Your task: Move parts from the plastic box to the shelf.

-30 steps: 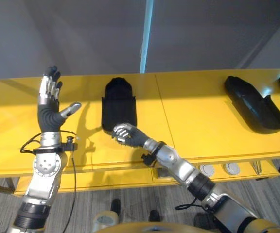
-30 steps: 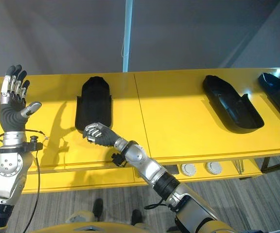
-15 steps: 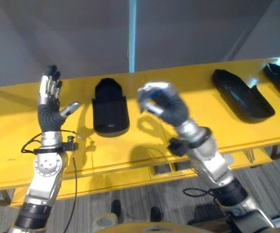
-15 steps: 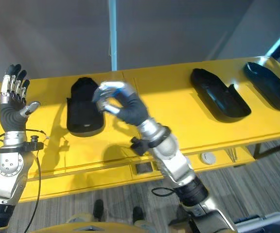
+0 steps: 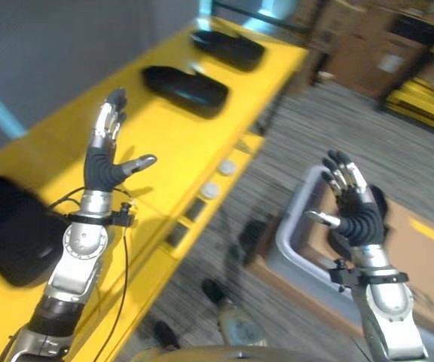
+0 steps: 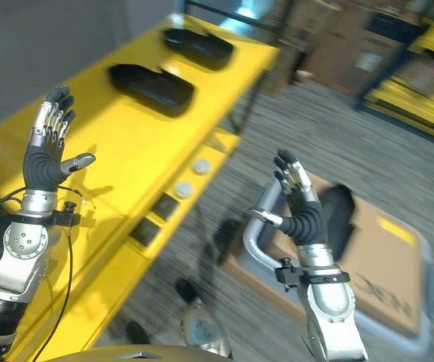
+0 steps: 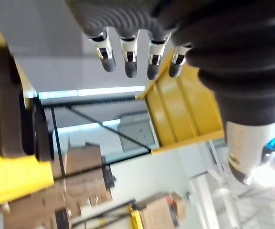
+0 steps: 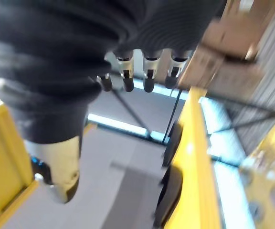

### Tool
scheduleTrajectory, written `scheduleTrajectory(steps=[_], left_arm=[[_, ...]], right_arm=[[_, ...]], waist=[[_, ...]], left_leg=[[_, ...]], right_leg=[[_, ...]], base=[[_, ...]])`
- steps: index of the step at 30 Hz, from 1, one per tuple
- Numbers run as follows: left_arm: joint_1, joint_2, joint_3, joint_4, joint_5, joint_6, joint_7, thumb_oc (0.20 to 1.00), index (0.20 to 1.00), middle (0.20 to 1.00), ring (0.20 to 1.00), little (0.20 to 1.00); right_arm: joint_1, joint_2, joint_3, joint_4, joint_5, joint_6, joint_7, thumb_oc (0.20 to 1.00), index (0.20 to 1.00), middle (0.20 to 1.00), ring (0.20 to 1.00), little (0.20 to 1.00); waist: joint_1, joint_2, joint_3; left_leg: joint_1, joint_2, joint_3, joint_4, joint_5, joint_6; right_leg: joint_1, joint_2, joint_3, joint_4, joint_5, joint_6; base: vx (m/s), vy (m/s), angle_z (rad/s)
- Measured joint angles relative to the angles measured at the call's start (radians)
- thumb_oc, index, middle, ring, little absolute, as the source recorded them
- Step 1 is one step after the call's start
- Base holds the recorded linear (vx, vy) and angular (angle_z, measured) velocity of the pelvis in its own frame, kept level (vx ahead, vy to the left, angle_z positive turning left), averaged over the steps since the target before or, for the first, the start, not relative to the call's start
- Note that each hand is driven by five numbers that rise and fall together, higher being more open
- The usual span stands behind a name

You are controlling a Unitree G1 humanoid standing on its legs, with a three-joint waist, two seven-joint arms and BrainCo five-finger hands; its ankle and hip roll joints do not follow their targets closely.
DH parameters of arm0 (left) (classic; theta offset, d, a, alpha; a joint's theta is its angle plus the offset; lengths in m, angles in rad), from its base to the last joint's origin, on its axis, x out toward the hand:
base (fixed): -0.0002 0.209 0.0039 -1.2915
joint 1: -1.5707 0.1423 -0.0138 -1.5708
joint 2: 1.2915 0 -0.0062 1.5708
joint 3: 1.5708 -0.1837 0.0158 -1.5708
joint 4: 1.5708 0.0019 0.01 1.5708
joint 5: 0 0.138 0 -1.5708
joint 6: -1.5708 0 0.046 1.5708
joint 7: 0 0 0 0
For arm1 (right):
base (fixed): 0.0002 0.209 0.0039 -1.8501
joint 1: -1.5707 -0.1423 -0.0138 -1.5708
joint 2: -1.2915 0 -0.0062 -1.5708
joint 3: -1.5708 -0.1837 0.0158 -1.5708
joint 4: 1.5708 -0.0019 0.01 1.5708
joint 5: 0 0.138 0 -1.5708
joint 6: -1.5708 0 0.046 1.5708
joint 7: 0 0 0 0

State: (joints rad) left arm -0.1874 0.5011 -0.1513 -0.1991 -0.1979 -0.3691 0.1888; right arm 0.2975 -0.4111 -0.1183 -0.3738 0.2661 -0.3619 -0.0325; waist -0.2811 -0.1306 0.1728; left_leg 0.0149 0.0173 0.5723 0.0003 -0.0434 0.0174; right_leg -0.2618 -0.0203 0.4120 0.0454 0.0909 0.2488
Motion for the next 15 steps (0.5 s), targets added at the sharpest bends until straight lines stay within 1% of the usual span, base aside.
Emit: scheduleTrajectory(steps=[1, 2, 3, 4, 5, 6, 7, 8, 9, 10, 11, 12, 13, 14, 15], left_arm=[[-0.019, 0.012, -0.026, 0.019, 0.006, 0.014, 0.000, 1.000, 1.000, 1.000, 1.000, 1.000], [-0.017, 0.017, -0.026, 0.023, 0.007, 0.015, 0.000, 1.000, 1.000, 1.000, 1.000, 1.000], [-0.022, 0.010, -0.026, 0.027, 0.007, 0.016, 0.000, 1.000, 1.000, 1.000, 1.000, 1.000], [-0.022, 0.003, -0.024, 0.026, 0.007, 0.016, 0.000, 1.000, 1.000, 1.000, 1.000, 1.000], [-0.023, -0.005, -0.020, 0.028, 0.007, 0.016, 0.000, 1.000, 1.000, 1.000, 1.000, 1.000], [-0.023, -0.029, -0.014, 0.036, 0.006, 0.016, 0.001, 1.000, 1.000, 1.000, 1.000, 1.000], [-0.023, -0.039, -0.009, 0.038, 0.005, 0.016, 0.001, 1.000, 1.000, 1.000, 1.000, 1.000], [-0.022, -0.021, -0.006, 0.046, -0.006, 0.013, -0.002, 1.000, 1.000, 1.000, 1.000, 1.000], [-0.029, -0.011, -0.004, 0.066, -0.020, 0.013, -0.006, 1.000, 1.000, 1.000, 1.000, 1.000], [-0.029, -0.011, -0.004, 0.066, -0.020, 0.013, -0.006, 1.000, 1.000, 1.000, 1.000, 1.000], [0.021, 0.005, 0.037, 0.091, -0.064, 0.021, -0.027, 1.000, 1.000, 1.000, 1.000, 1.000], [0.020, 0.006, 0.038, 0.090, -0.067, 0.021, -0.035, 1.000, 1.000, 1.000, 1.000, 1.000], [0.021, -0.016, 0.034, 0.097, -0.074, 0.022, -0.052, 1.000, 1.000, 1.000, 1.000, 1.000], [0.021, -0.016, 0.034, 0.097, -0.074, 0.022, -0.052, 1.000, 1.000, 1.000, 1.000, 1.000], [0.054, -0.026, 0.033, 0.073, -0.075, 0.025, -0.064, 1.000, 1.000, 1.000, 1.000, 1.000]], right_arm=[[0.007, 0.019, -0.002, -0.003, -0.007, 0.000, -0.008, 1.000, 1.000, 1.000, 1.000, 1.000], [-0.001, 0.027, -0.001, 0.001, -0.024, -0.001, -0.010, 1.000, 1.000, 1.000, 1.000, 1.000], [0.001, 0.026, -0.001, -0.002, -0.035, -0.001, -0.011, 1.000, 1.000, 1.000, 1.000, 1.000], [0.006, 0.033, 0.000, -0.001, -0.038, -0.001, -0.012, 1.000, 1.000, 1.000, 1.000, 1.000], [0.005, 0.035, -0.002, 0.000, -0.039, -0.001, -0.014, 1.000, 1.000, 1.000, 1.000, 1.000], [-0.002, 0.029, -0.004, 0.001, -0.040, -0.001, -0.017, 1.000, 1.000, 1.000, 1.000, 1.000], [-0.014, 0.018, -0.003, 0.002, -0.054, -0.001, -0.020, 1.000, 1.000, 1.000, 1.000, 1.000], [-0.046, 0.014, 0.003, 0.006, -0.083, 0.000, -0.025, 1.000, 1.000, 1.000, 1.000, 1.000], [-0.069, 0.012, 0.016, 0.018, -0.092, 0.000, -0.032, 1.000, 1.000, 1.000, 1.000, 1.000], [-0.069, 0.012, 0.016, 0.018, -0.092, 0.000, -0.032, 1.000, 1.000, 1.000, 1.000, 1.000], [-0.160, 0.045, 0.079, 0.076, -0.120, 0.021, -0.042, 1.000, 1.000, 1.000, 1.000, 1.000], [-0.181, 0.044, 0.069, 0.075, -0.120, 0.021, -0.045, 1.000, 1.000, 1.000, 1.000, 1.000], [-0.199, 0.015, 0.057, 0.084, -0.132, 0.025, -0.046, 1.000, 1.000, 1.000, 1.000, 1.000], [-0.199, 0.015, 0.057, 0.084, -0.132, 0.025, -0.046, 1.000, 1.000, 1.000, 1.000, 1.000], [-0.197, 0.007, 0.042, 0.090, -0.139, 0.042, -0.058, 1.000, 1.000, 1.000, 1.000, 1.000]], waist=[[-0.002, 0.006, 0.005], [0.004, 0.008, 0.007], [0.003, 0.010, 0.008], [0.007, 0.027, 0.011], [0.025, 0.028, 0.011], [0.049, 0.036, 0.006], [0.069, 0.048, -0.005], [0.107, 0.040, -0.021], [0.125, 0.019, -0.034], [0.125, 0.019, -0.034], [0.176, 0.011, -0.066], [0.175, 0.012, -0.070], [0.177, 0.033, -0.069], [0.177, 0.033, -0.069], [0.182, 0.052, -0.071]], left_leg=[[-0.015, 0.045, 0.055, 0.064, -0.007, -0.001], [-0.003, 0.068, 0.082, 0.069, -0.015, -0.001], [-0.007, 0.104, 0.110, 0.086, -0.013, -0.013], [0.009, 0.137, 0.120, 0.093, -0.007, -0.023], [0.027, 0.158, 0.137, 0.091, 0.003, -0.035], [0.040, 0.189, 0.160, 0.098, 0.014, -0.051], [0.039, 0.219, 0.169, 0.111, 0.027, -0.066], [0.038, 0.259, 0.161, 0.150, 0.043, -0.074], [0.037, 0.292, 0.129, 0.189, 0.045, -0.076], [0.037, 0.292, 0.129, 0.189, 0.045, -0.076], [-0.018, 0.393, 0.154, 0.317, 0.034, -0.081], [-0.051, 0.374, 0.147, 0.293, 0.004, -0.113], [-0.124, 0.344, 0.126, 0.245, 0.009, -0.126], [-0.124, 0.344, 0.126, 0.245, 0.009, -0.126], [-0.160, 0.315, 0.144, 0.217, 0.025, -0.118]], right_leg=[[-0.016, -0.012, -0.167, 0.047, -0.018, -0.017], [-0.027, -0.018, -0.295, 0.082, -0.058, -0.060], [-0.034, -0.010, -0.342, 0.161, -0.074, -0.058], [-0.037, -0.008, -0.373, 0.284, -0.107, -0.059], [-0.033, -0.016, -0.373, 0.383, -0.150, -0.072], [-0.010, -0.051, -0.371, 0.481, -0.212, -0.072], [0.008, -0.095, -0.369, 0.505, -0.237, -0.069], [0.093, -0.188, -0.392, 0.341, -0.145, -0.093], [0.120, -0.207, -0.394, 0.292, -0.114, -0.106], [0.120, -0.207, -0.394, 0.292, -0.114, -0.106], [0.164, -0.139, -0.420, 0.141, -0.125, -0.105], [0.165, -0.136, -0.420, 0.103, -0.126, -0.105], [0.130, -0.114, -0.424, 0.095, -0.110, -0.133], [0.130, -0.114, -0.424, 0.095, -0.110, -0.133], [0.148, -0.072, -0.407, 0.068, -0.106, -0.140]], base=[[-0.21, 0.022, -1.15], [-0.32, 0.012, -0.90], [-0.31, -0.041, -0.76], [-0.30, -0.099, -0.56], [-0.30, -0.156, -0.63], [-0.20, -0.114, -0.70], [-0.37, -0.400, -0.91], [-0.36, -0.464, -0.85], [-0.36, -0.470, -0.63], [-0.30, -0.352, -1.30], [-0.32, -0.325, -1.18], [-0.32, -0.338, -1.28], [-0.10, -0.120, -0.22], [-0.23, -0.338, -0.35], [-0.24, -0.337, -0.33]])
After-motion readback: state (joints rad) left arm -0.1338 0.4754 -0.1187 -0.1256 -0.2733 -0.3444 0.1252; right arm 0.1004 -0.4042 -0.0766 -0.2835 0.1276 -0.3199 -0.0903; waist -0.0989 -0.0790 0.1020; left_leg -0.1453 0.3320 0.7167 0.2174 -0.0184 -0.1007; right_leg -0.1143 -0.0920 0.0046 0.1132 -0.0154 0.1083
